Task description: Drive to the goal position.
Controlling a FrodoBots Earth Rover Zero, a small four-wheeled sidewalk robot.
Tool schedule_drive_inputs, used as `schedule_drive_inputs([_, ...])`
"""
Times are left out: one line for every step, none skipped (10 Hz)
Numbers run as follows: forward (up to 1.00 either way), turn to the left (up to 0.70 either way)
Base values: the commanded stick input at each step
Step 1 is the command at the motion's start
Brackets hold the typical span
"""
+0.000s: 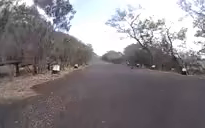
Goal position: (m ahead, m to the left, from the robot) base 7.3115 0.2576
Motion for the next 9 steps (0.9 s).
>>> schedule_drive_inputs([0.70,0.00])
schedule_drive_inputs([0.70,0.00])
schedule_drive_inputs([0.70,0.00])
schedule_drive_inputs([0.70,0.00])
schedule_drive_inputs([0.70,0.00])
schedule_drive_inputs([0.70,0.00])
schedule_drive_inputs([0.70,0.00])
schedule_drive_inputs([0.70,0.00])
schedule_drive_inputs([0.70,0.00])
